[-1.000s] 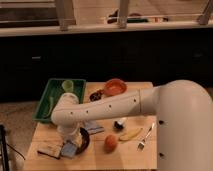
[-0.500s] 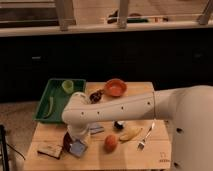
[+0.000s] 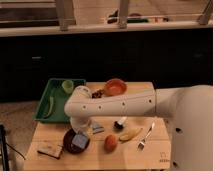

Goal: Wipe purple bowl with sponge

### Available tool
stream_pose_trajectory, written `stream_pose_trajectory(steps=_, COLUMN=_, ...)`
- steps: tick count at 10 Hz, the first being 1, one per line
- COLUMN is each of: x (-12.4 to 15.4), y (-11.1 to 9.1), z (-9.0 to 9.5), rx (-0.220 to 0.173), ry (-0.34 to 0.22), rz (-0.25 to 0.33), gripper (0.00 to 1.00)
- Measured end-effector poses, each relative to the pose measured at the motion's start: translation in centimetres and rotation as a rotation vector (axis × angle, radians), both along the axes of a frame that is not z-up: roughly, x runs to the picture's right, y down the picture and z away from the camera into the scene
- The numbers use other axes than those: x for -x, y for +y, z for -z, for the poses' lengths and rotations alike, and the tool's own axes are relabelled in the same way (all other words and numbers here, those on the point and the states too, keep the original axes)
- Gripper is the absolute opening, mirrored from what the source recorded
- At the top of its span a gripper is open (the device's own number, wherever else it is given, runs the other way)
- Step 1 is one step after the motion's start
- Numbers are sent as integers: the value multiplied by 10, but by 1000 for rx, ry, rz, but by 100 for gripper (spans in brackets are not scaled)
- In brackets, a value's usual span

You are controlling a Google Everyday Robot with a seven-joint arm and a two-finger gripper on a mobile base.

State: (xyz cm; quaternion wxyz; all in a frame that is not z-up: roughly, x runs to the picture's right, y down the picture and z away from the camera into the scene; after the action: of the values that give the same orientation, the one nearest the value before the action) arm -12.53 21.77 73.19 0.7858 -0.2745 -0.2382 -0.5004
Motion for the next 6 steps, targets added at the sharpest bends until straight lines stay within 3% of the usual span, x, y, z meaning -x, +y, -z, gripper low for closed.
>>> stream_pose_trajectory(steps=3, x=29, y=-8, z=-10, rx=-8, ry=-62, rz=43, gripper=6)
stream_pose_trajectory(steps=6, x=53, y=-4, z=-12, rx=0, ry=-131, rz=81, gripper=6)
